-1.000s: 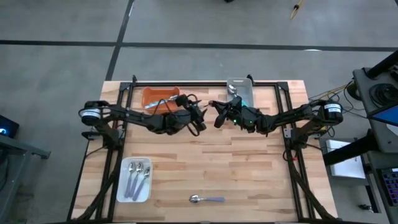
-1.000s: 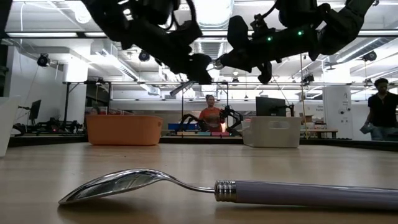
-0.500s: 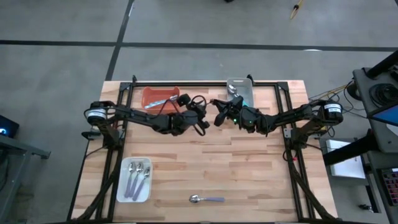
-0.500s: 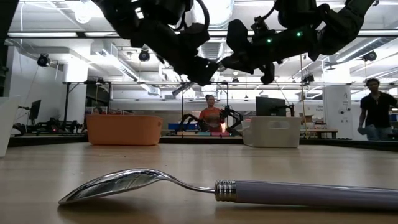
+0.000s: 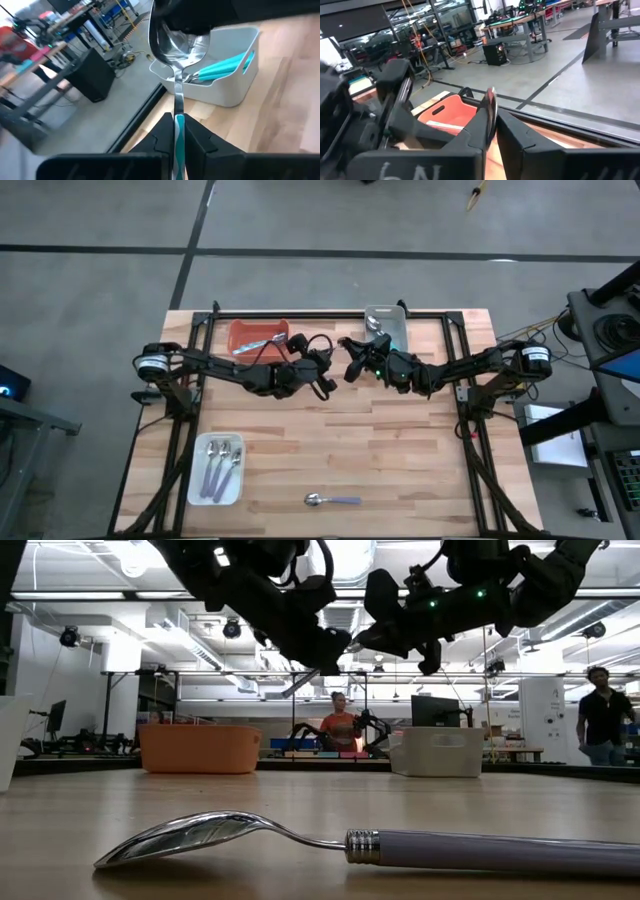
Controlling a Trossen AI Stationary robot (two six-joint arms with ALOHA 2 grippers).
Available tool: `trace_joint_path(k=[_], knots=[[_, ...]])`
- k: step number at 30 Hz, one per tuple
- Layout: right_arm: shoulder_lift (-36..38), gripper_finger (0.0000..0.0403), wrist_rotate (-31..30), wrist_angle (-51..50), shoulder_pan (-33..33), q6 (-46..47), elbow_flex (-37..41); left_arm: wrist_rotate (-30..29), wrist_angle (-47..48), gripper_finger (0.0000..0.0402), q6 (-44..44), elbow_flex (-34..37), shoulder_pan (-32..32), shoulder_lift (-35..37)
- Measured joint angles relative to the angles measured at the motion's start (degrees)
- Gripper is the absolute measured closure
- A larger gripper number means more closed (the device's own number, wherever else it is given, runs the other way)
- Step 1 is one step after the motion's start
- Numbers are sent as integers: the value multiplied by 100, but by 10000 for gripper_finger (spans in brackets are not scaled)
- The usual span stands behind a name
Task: Sort silverware by color (type)
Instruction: Put the blue patterned spoon into the orange bin
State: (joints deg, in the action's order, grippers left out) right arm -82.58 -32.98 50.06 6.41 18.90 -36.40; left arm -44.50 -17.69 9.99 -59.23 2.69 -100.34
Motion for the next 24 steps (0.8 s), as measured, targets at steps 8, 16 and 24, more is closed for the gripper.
trace_joint_path(k=[8, 16, 24], knots=[[142, 315, 42, -106, 2, -240, 11, 312, 1153, 398, -371, 1, 79, 506], [837, 261, 21, -1176, 193, -463, 11, 1738, 3793, 399, 137, 1, 864, 1590], [1372, 252, 19, -2094, 338, -343, 13, 2574, 5972, 397, 1523, -1, 2704, 2061]])
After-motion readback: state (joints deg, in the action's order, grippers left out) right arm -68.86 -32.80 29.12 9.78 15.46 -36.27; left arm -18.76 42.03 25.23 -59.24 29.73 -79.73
